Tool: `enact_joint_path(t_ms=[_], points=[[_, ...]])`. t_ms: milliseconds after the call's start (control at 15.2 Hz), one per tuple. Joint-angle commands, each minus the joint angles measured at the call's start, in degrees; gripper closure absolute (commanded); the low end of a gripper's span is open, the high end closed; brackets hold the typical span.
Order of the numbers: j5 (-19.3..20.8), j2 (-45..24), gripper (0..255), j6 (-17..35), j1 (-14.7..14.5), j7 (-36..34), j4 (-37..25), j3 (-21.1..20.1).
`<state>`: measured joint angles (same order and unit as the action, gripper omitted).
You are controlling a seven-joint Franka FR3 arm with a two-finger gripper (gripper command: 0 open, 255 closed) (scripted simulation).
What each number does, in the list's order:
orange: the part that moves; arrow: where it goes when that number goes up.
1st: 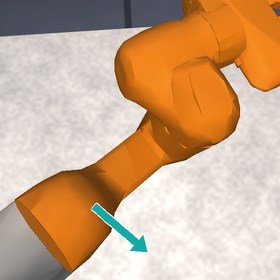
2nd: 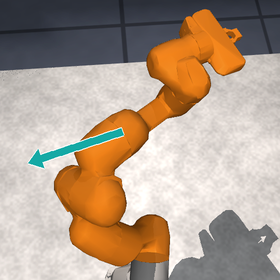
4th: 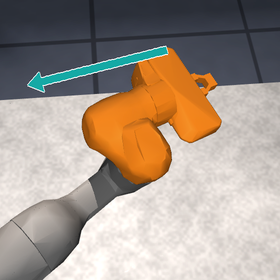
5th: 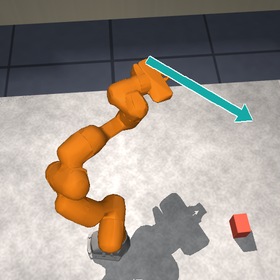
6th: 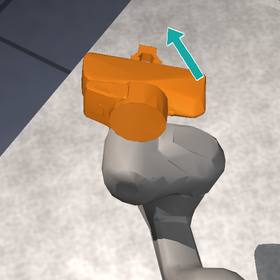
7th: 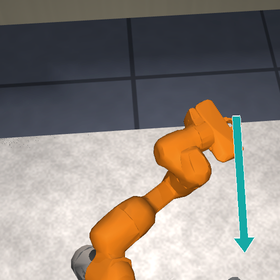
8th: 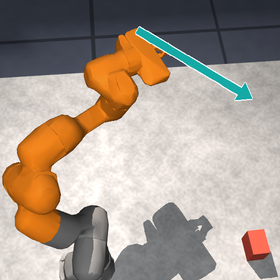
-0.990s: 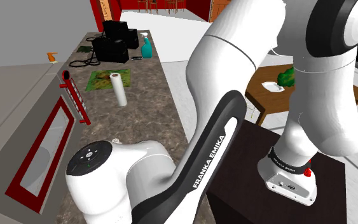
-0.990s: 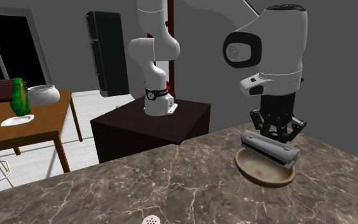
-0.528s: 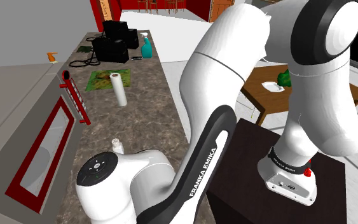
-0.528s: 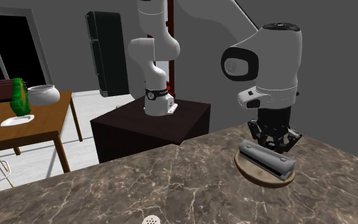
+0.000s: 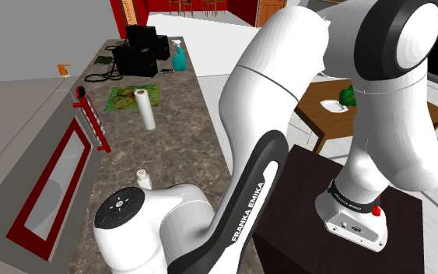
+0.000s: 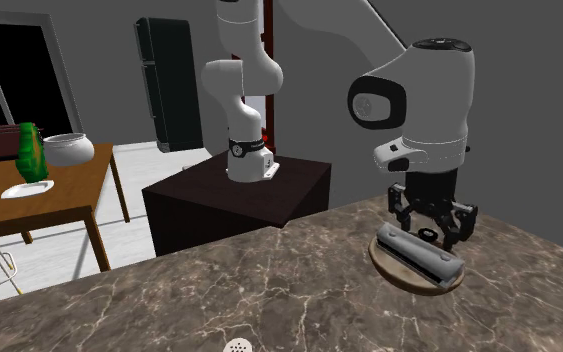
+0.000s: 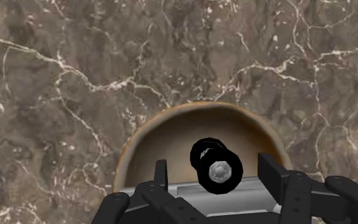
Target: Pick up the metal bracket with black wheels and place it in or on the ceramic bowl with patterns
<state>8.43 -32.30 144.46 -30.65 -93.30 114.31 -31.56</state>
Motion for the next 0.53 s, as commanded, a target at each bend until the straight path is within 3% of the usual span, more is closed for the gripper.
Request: enact_joint_path(t_ms=[0,198,462], points=[[0.0,0.0,0,0.0,0.0,0.0,0.0,0.0],[0.0,0.0,0,0.0,0.0,0.0,0.0,0.0],[-3.3,5.7,0,-5.2,3.3,2.2,0.3,-2.9]])
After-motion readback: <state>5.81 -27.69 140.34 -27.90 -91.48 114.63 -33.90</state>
